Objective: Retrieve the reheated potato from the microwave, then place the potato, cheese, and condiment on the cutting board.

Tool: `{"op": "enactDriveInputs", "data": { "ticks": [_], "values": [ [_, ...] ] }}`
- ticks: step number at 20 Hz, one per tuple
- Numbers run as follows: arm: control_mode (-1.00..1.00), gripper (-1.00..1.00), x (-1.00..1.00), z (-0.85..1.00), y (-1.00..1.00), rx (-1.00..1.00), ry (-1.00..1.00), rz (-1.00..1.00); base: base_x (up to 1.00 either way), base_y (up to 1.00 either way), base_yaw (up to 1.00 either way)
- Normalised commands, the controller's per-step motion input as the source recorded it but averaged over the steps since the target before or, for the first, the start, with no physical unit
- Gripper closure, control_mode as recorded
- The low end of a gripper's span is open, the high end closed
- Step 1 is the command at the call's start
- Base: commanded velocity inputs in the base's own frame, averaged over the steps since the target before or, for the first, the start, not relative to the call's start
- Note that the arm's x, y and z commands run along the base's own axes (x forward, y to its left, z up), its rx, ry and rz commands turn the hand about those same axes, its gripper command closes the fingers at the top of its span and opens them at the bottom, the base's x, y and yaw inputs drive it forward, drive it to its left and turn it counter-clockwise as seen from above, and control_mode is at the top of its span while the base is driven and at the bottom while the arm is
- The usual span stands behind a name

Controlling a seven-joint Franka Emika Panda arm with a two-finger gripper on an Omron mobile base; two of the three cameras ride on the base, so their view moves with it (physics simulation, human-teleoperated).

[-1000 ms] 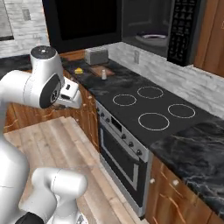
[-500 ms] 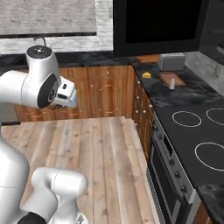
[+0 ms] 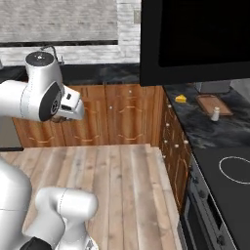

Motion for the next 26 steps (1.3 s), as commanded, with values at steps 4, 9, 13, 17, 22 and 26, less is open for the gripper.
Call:
{"op": "enactDriveInputs", "data": {
  "ticks": [4, 9, 13, 17, 22, 26],
  "values": [
    [1.00, 1.00, 0.00, 0.00, 0.00, 0.00, 0.00, 0.00, 0.94, 0.22, 0.11],
    [1.00, 1.00, 0.00, 0.00, 0.00, 0.00, 0.00, 0.00, 0.94, 0.21, 0.10],
    [1.00, 1.00, 0.00, 0.00, 0.00, 0.00, 0.00, 0.00, 0.93, 0.25, 0.00],
    [1.00, 1.00, 0.00, 0.00, 0.00, 0.00, 0.00, 0.00, 0.61, 0.34, -0.55],
    [1.00, 1.00, 0.00, 0.00, 0.00, 0.00, 0.00, 0.00, 0.51, 0.31, -0.66],
    [1.00, 1.00, 0.00, 0.00, 0.00, 0.00, 0.00, 0.00, 0.50, 0.31, -0.66]
  ]
}}
